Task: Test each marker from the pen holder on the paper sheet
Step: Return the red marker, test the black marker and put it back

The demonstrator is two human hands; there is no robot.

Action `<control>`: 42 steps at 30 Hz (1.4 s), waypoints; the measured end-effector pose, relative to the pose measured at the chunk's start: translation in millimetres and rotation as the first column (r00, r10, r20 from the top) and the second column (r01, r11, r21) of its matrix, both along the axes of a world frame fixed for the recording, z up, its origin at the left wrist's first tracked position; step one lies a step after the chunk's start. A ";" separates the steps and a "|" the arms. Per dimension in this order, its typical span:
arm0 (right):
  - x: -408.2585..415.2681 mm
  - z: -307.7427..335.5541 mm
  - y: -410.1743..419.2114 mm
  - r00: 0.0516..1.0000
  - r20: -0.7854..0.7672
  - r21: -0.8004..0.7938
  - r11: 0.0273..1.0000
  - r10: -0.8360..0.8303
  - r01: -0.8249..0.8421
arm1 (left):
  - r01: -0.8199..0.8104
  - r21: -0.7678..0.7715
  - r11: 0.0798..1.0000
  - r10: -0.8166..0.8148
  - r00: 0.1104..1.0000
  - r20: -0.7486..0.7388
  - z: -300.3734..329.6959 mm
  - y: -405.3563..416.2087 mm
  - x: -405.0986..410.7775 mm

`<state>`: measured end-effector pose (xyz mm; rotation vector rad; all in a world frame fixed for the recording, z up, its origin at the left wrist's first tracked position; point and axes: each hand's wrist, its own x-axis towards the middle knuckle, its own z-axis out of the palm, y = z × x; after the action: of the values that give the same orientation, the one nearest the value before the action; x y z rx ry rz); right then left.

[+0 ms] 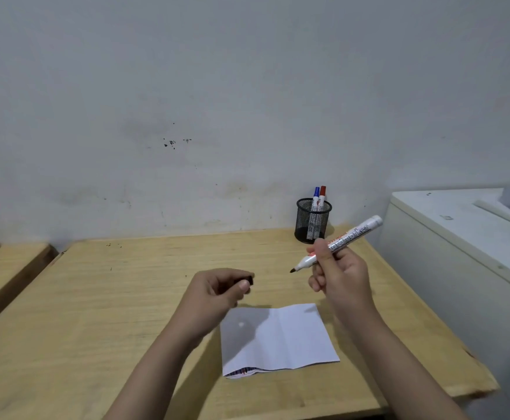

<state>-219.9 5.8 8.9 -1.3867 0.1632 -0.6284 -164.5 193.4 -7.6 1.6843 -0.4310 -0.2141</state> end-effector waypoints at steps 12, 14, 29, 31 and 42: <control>-9.5 -27.0 -3.2 0.994 -0.107 -0.022 1.000 -0.009 0.007 | -0.240 0.691 0.682 0.050 0.958 0.283 -40.7 1.2 73.8; -9.4 -28.6 -3.5 0.994 -0.108 -0.030 0.999 -0.013 0.009 | -0.230 0.709 0.667 0.024 0.957 0.287 -42.9 -0.2 77.0; 16.0 -46.2 27.6 0.983 -0.139 -0.061 0.990 0.116 -0.125 | -0.206 0.347 0.915 0.179 0.978 0.107 -62.0 34.9 24.1; 26.8 -48.2 38.2 0.981 -0.157 -0.056 0.991 0.112 -0.122 | -0.167 0.375 0.912 0.131 0.984 0.119 -68.0 37.3 17.8; 61.8 -82.5 68.2 0.933 -0.321 -0.109 0.972 0.166 -0.210 | -0.189 0.459 0.868 0.053 0.954 0.294 -78.4 40.5 22.2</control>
<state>-158.1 74.0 -73.5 -1.6128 0.2360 -0.2620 -142.3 233.8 -86.0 2.2441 -0.5003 0.0125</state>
